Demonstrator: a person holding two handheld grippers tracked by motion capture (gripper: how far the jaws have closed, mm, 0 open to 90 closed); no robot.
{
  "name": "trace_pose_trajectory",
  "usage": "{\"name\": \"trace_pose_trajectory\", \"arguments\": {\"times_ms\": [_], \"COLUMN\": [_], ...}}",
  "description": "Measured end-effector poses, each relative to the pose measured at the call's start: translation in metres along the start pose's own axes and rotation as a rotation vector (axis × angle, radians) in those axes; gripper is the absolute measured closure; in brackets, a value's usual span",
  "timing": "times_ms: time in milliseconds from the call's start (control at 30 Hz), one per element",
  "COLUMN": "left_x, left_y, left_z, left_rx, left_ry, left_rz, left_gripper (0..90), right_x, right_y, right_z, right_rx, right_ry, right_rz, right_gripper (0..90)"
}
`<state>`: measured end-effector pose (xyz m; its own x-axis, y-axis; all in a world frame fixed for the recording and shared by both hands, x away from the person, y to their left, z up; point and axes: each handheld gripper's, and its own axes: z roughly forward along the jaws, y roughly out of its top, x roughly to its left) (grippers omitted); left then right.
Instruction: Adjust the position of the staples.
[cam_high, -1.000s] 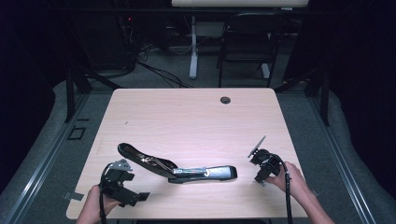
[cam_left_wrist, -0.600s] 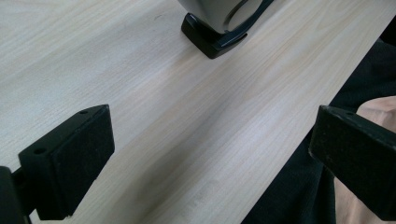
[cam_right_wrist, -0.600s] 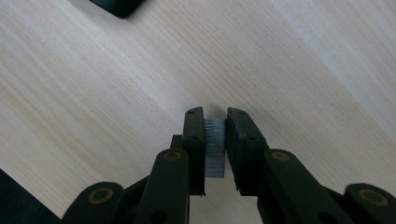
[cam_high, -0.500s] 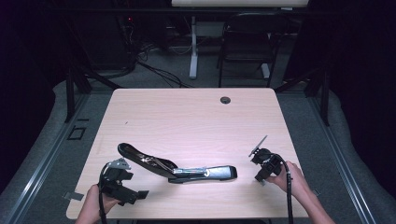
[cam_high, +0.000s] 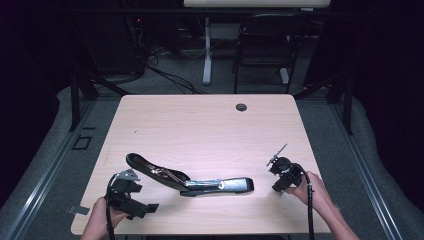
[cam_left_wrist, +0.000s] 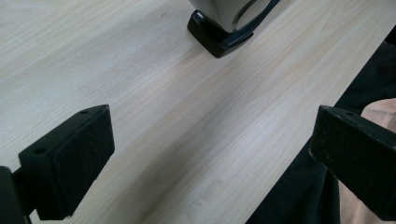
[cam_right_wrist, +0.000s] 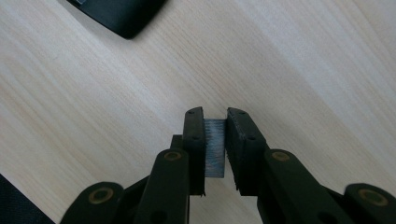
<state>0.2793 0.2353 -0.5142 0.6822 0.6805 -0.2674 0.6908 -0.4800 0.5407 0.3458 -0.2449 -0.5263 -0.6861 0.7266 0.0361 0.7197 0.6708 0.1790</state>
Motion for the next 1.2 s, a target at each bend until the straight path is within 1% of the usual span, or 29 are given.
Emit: {"name": "trace_pose_trajectory", "arguments": {"times_ms": [67,133,167,200,267,333,400,500,567,633,667,700,733,767,800,833,867,900,933,1000,1033,1067,1133,1167,1200], "left_x": [0.0,0.0,0.0,0.0,0.0,0.0,0.001,0.001,0.001,0.001,0.002,0.002,0.002,0.003,0.003,0.004,0.004,0.003,0.002,0.002,0.002,0.001,0.001,0.001,0.001], "left_y": [0.0,0.0,0.0,0.0,0.0,0.0,0.0,0.0,0.0,0.0,0.0,-0.001,-0.001,-0.002,-0.003,-0.003,-0.004,-0.004,-0.005,-0.005,-0.005,-0.005,-0.004,-0.004,-0.004], "left_z": [0.0,0.0,0.0,0.0,0.0,0.0,0.0,0.0,0.0,0.001,0.001,0.001,0.001,0.0,0.0,-0.001,-0.001,-0.002,-0.002,-0.002,-0.002,-0.002,-0.002,-0.002,-0.001], "left_rx": [0.0,-0.001,-0.001,-0.001,-0.001,0.0,0.001,0.004,0.004,0.006,0.007,0.008,0.01,0.011,0.01,0.01,0.006,0.004,0.004,0.007,0.006,0.006,0.006,0.007,0.008], "left_ry": [0.001,0.001,0.001,0.001,0.0,0.0,0.0,0.003,0.003,0.003,0.002,0.0,0.0,-0.001,-0.001,-0.001,0.0,0.002,0.002,0.006,0.008,0.008,0.009,0.009,0.008], "left_rz": [0.001,-0.003,-0.003,-0.001,-0.002,0.0,0.001,0.006,0.007,0.009,0.011,0.008,0.003,0.006,0.001,0.001,-0.002,-0.004,-0.002,-0.001,-0.002,-0.002,-0.003,-0.003,-0.003], "left_gripper": [0.5,0.4,0.5,0.5,0.5,0.5,0.5,0.5,0.5,0.5,0.5,0.5,0.5,0.5,0.5,0.5,0.5,0.4,0.5,0.5,0.5,0.5,0.5,0.5,0.5], "right_x": [-0.001,0.0,0.0,0.0,0.0,0.001,0.0,0.001,0.001,0.001,0.002,0.002,0.001,0.001,0.001,0.001,0.001,0.002,0.002,0.003,0.003,0.004,0.004,0.004,0.005], "right_y": [0.002,0.002,0.003,0.004,0.005,0.005,0.007,0.008,0.008,0.009,0.01,0.01,0.011,0.012,0.013,0.014,0.015,0.016,0.016,0.017,0.018,0.018,0.019,0.019,0.019], "right_z": [-0.003,-0.003,-0.004,-0.005,-0.007,-0.007,-0.009,-0.008,-0.008,-0.008,-0.008,-0.007,-0.008,-0.007,-0.008,-0.007,-0.008,-0.006,-0.006,-0.006,-0.007,-0.008,-0.009,-0.009,-0.011], "right_rx": [0.017,-0.014,-0.017,-0.015,-0.022,-0.037,-0.028,-0.045,-0.048,-0.037,-0.043,-0.049,-0.041,-0.05,-0.045,-0.054,-0.045,-0.054,-0.045,-0.048,-0.05,-0.052,-0.056,-0.063,-0.065], "right_ry": [-0.004,-0.007,-0.003,-0.014,-0.018,-0.015,-0.024,-0.022,-0.024,-0.029,-0.025,-0.021,-0.029,-0.026,-0.028,-0.025,-0.03,-0.02,-0.032,-0.022,-0.039,-0.034,-0.042,-0.038,-0.049], "right_rz": [-0.02,-0.013,-0.011,-0.019,-0.022,-0.022,-0.036,-0.032,-0.033,-0.042,-0.037,-0.034,-0.043,-0.039,-0.044,-0.041,-0.051,-0.042,-0.05,-0.054,-0.062,-0.064,-0.068,-0.064,-0.066], "right_gripper": [78.2,78.2,78.2,78.2,78.2,78.2,78.2,78.2,78.2,78.2,78.2,78.2,78.2,78.2,78.2,78.2,78.2,78.2,78.2,78.2,78.2,78.2,78.3,78.3,78.2]}}
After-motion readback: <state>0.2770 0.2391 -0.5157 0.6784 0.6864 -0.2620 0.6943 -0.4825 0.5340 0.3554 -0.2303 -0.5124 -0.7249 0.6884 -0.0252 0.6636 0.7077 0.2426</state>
